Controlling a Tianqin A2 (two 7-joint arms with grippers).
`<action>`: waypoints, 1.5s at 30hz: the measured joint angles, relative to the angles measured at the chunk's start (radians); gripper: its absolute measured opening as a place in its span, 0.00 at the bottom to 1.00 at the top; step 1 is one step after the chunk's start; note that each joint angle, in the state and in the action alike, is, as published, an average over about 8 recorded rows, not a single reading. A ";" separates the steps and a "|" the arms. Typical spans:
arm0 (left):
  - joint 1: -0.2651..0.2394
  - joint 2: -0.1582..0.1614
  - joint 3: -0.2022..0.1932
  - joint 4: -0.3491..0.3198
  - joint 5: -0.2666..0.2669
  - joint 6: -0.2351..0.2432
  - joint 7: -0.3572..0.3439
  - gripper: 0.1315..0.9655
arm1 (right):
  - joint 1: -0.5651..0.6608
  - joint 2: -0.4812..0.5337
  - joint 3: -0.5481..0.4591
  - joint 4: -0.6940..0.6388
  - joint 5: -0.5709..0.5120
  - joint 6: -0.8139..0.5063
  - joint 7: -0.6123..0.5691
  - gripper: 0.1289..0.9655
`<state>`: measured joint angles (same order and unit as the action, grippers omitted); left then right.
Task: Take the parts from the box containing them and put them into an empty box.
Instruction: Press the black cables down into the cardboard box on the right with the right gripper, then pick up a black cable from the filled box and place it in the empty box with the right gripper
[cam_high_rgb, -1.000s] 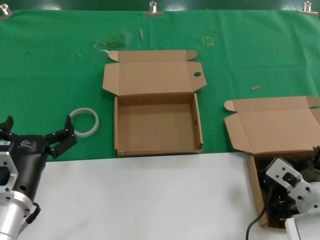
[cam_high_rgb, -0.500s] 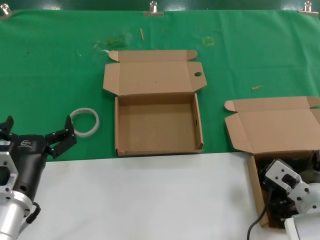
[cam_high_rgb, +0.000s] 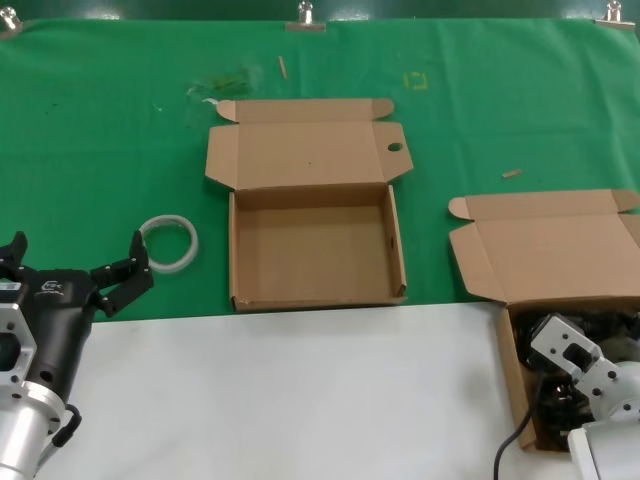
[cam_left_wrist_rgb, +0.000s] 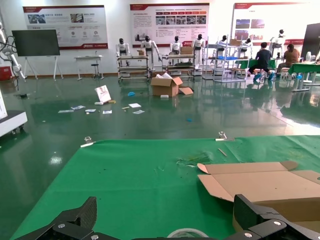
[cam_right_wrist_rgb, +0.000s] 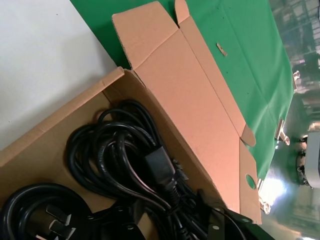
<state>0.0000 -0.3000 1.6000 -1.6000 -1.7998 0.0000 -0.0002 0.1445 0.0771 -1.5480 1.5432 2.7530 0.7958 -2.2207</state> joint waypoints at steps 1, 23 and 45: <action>0.000 0.000 0.000 0.000 0.000 0.000 0.000 1.00 | 0.001 0.000 0.000 -0.002 0.000 -0.002 0.002 0.36; 0.000 0.000 0.000 0.000 0.000 0.000 0.000 1.00 | 0.002 0.000 -0.007 0.031 0.000 0.007 0.038 0.11; 0.000 0.000 0.000 0.000 0.000 0.000 0.000 1.00 | 0.000 0.000 -0.148 0.307 0.000 0.161 0.136 0.03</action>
<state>0.0000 -0.3000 1.6000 -1.6000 -1.7998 0.0000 -0.0002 0.1443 0.0771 -1.6956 1.8504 2.7530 0.9567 -2.0843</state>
